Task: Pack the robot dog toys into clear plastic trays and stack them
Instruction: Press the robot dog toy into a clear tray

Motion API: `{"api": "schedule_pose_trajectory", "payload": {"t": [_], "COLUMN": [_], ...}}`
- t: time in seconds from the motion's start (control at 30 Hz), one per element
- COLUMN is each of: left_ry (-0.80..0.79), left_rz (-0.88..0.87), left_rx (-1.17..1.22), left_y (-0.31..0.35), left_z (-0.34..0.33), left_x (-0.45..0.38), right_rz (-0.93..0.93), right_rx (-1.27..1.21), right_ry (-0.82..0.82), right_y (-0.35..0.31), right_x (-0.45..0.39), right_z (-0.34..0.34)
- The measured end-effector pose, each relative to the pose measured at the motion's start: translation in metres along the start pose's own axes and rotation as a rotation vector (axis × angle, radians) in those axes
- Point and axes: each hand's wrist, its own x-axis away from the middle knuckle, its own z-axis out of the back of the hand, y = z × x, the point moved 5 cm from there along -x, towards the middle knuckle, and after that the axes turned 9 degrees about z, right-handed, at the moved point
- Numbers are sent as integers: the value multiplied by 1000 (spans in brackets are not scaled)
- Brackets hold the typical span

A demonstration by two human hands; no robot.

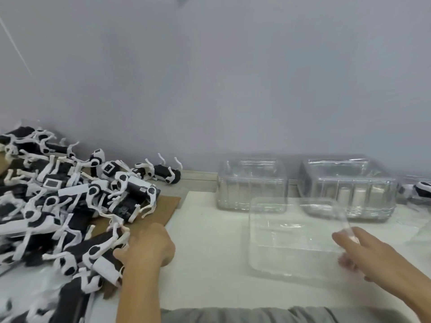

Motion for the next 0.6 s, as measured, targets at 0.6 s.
{"api": "schedule_pose_trajectory", "payload": {"t": [0.6], "left_ry": [81], "left_rz": [-440], "left_rx": [714], "left_y": [39], "left_z": [39], "left_x": [28], "right_rz": [417], "right_rx": [-165], "right_ry": [744], "right_y": [-51], "right_x": [0], "right_z": [14]}}
